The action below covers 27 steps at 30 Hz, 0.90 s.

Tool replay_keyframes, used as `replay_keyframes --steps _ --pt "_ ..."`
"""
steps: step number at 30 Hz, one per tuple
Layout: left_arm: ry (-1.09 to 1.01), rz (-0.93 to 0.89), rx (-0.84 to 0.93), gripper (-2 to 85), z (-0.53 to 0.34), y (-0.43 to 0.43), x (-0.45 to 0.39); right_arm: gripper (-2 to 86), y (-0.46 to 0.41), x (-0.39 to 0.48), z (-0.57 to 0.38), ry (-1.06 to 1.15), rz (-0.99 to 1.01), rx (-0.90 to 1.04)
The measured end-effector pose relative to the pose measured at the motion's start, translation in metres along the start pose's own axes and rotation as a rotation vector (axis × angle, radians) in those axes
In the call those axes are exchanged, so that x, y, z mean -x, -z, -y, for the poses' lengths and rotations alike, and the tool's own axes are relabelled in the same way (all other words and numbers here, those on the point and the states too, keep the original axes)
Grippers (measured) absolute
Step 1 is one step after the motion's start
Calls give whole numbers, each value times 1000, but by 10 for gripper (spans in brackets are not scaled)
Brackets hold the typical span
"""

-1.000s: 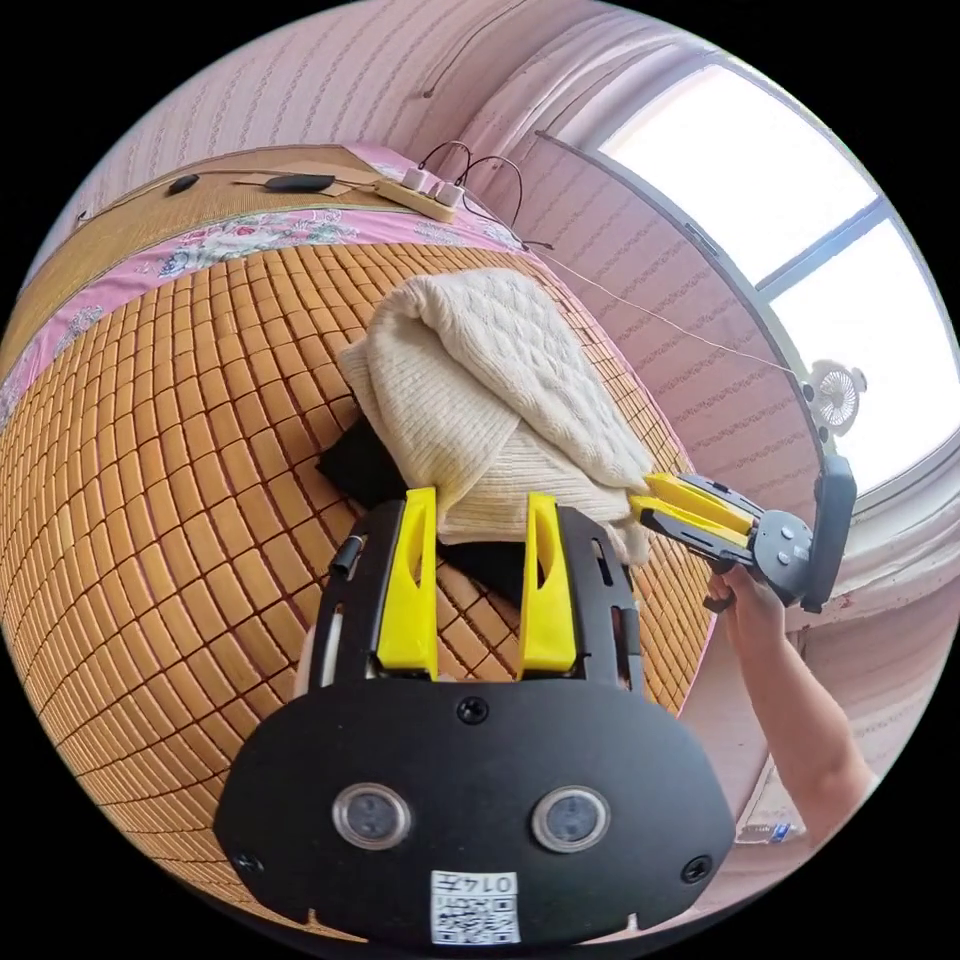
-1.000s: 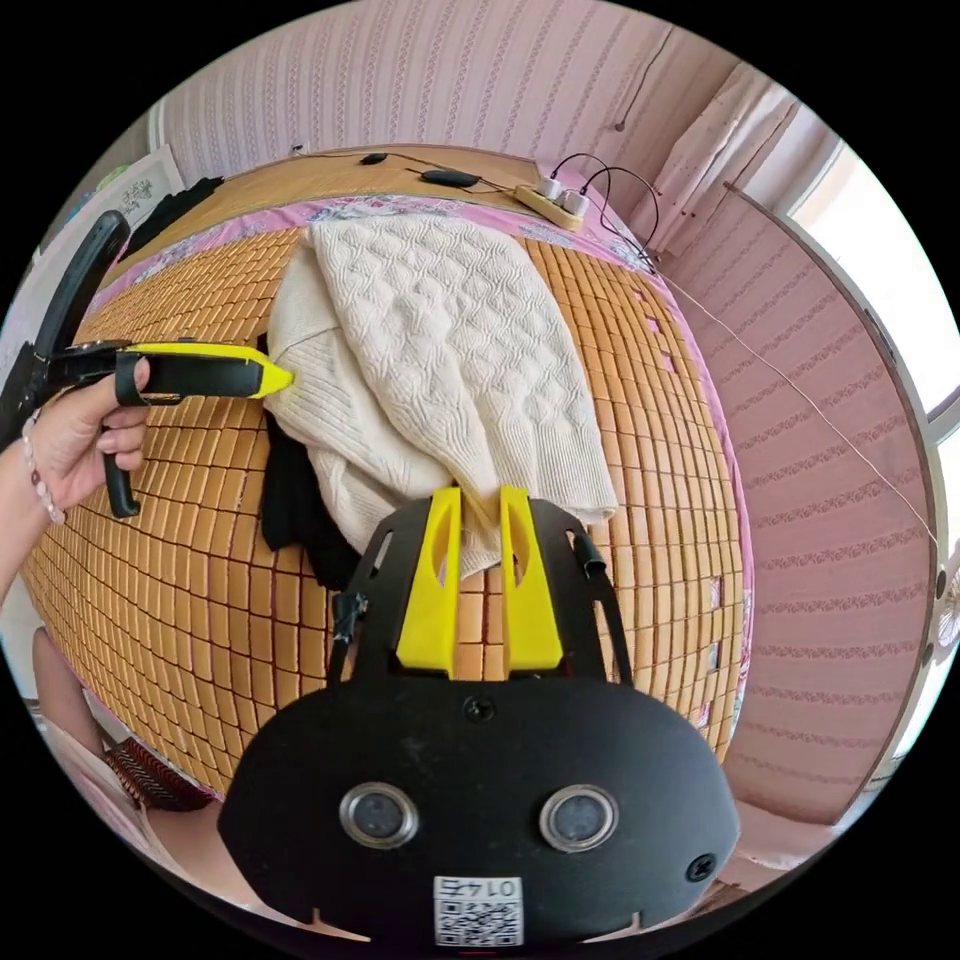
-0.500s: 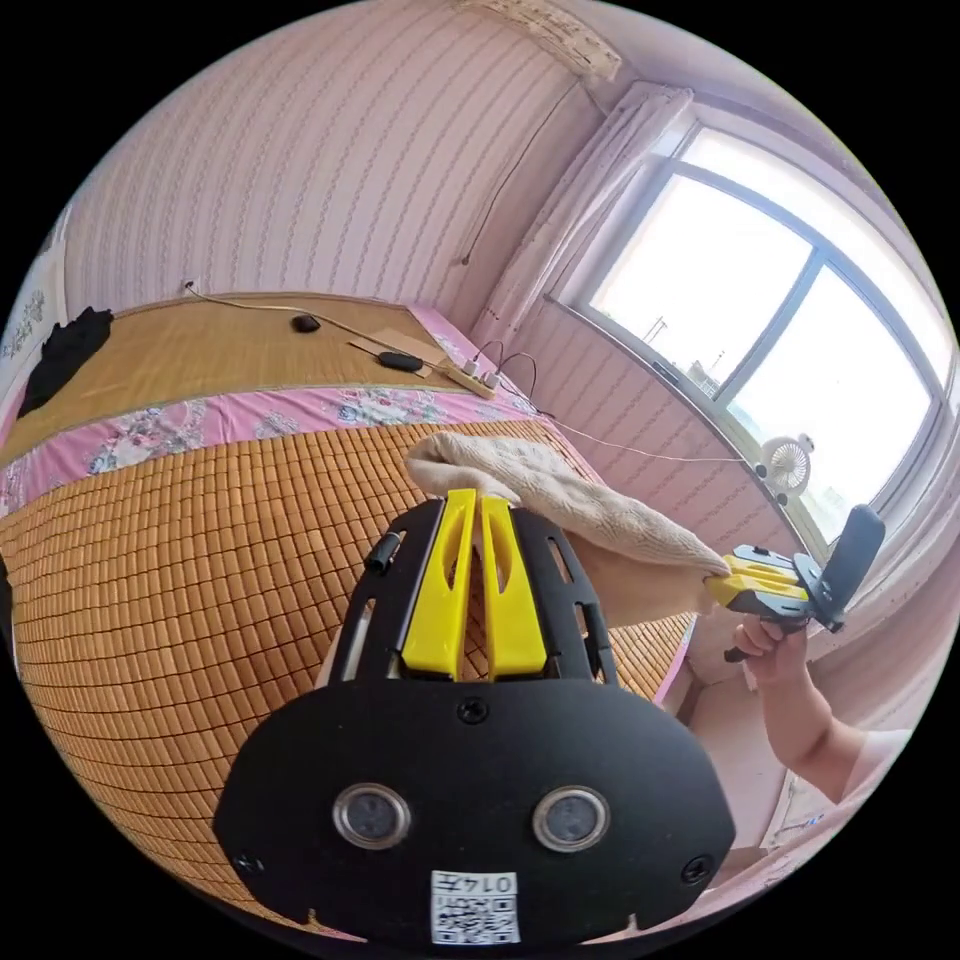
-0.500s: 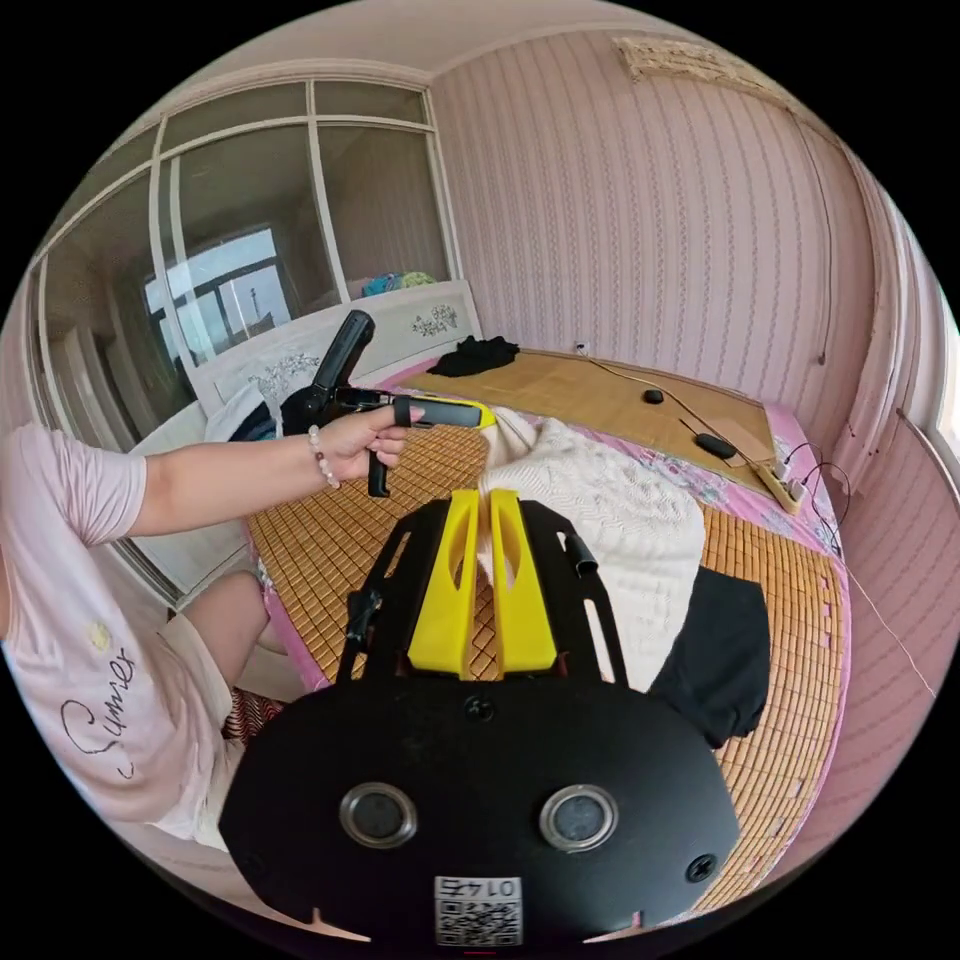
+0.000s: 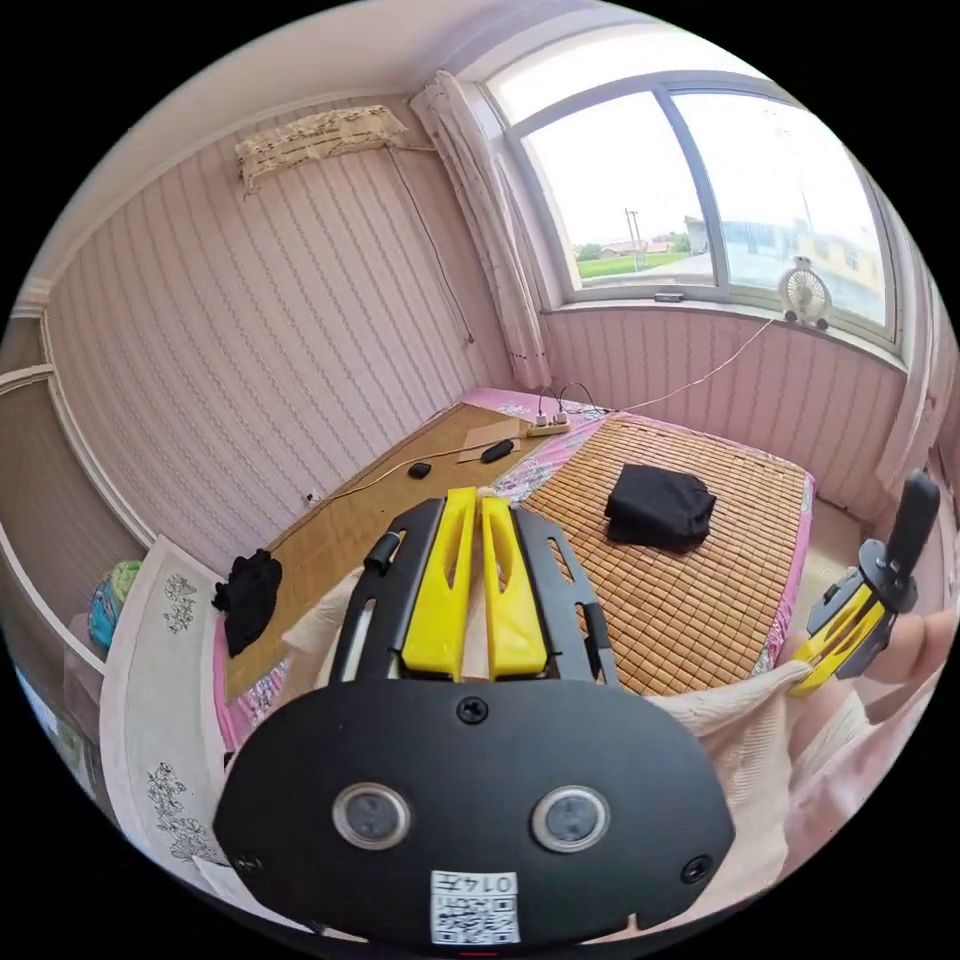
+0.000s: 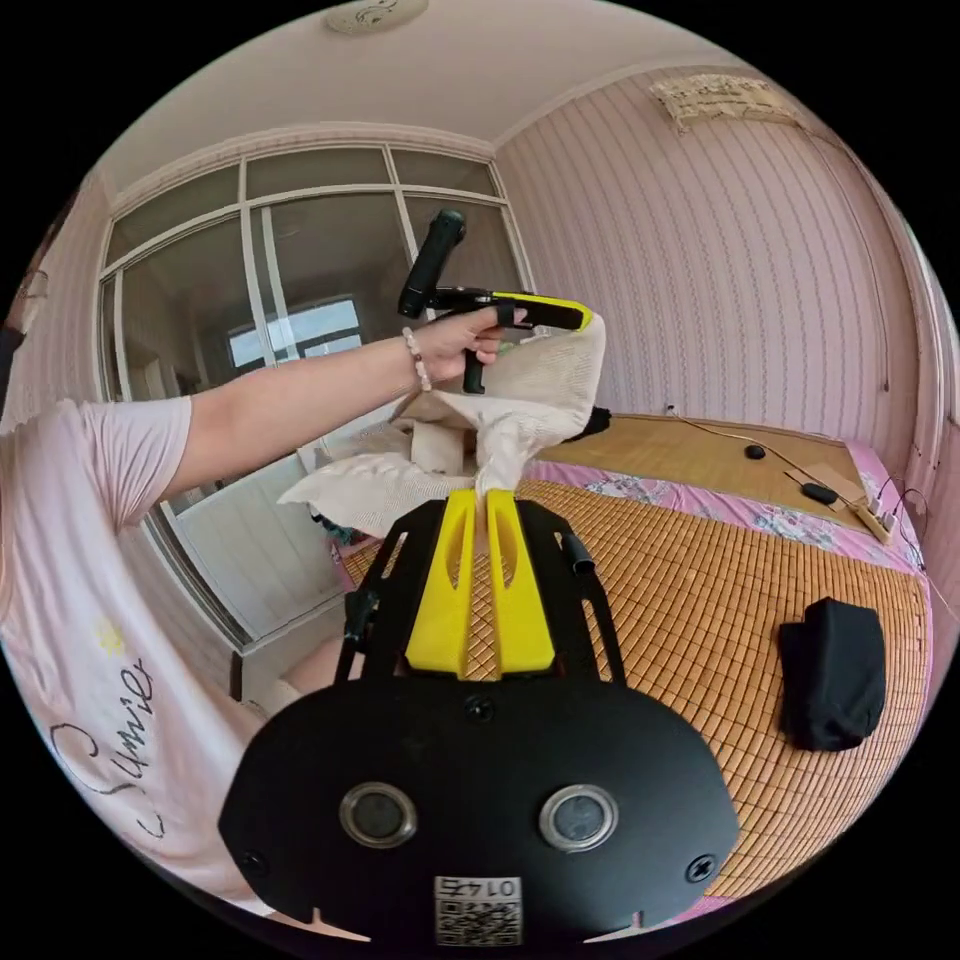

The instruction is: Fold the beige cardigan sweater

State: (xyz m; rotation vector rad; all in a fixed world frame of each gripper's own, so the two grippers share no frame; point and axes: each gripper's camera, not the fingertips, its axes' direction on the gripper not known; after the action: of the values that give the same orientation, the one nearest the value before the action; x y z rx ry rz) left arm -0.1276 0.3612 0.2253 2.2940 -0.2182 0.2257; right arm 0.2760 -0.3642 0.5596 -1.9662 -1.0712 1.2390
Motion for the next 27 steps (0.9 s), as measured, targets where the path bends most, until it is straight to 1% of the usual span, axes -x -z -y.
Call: replay_keyframes --steps 2,3,4,5,6,7,8,9,10,13,16,18,21,23,24,26,27 --pt "33 -99 -1 -4 -22 -23 -5 5 -12 5 -49 -82 -85 116" --pt "73 -174 1 2 -40 -42 -9 6 -15 5 -62 -110 -90 146" --pt "91 -220 13 5 -51 -54 -13 9 -25 6 -90 -164 -114 224" --pt "137 -301 72 18 -74 -81 -20 13 -38 7 -119 -216 -169 334" --pt "191 -356 156 30 -101 -110 -30 16 -46 6 -133 -242 -194 397" --pt "208 -382 199 36 -114 -122 -36 22 -60 4 -161 -285 -220 523" --pt "242 -419 286 44 -144 -144 -47 27 -72 3 -184 -306 -250 643" --pt "272 -451 355 51 -173 -155 -55 33 -76 3 -194 -309 -271 693" --pt "283 -466 371 53 -185 -157 -57 45 -80 3 -206 -308 -309 764" --pt "330 -489 360 58 -240 -127 -54 66 -83 -3 -202 -324 -332 754" --pt "310 -381 350 58 -292 -73 -52 82 -112 -16 -175 -272 -286 743" --pt "344 -268 419 57 -338 -44 -44 86 -143 -19 -152 -205 -239 744" --pt "420 -206 489 57 -385 -23 -29 93 -209 -18 -114 -74 -199 762" --pt "458 -191 522 58 -402 -18 -21 99 -265 -17 -87 -14 -184 773" --pt "474 -198 527 59 -407 -17 -17 101 -279 -18 -82 -8 -183 783" --pt "470 -202 533 60 -408 -18 -14 99 -329 -25 -70 -2 -210 837" --pt "457 -197 527 61 -407 -18 -13 90 -340 -28 -71 0 -231 859"
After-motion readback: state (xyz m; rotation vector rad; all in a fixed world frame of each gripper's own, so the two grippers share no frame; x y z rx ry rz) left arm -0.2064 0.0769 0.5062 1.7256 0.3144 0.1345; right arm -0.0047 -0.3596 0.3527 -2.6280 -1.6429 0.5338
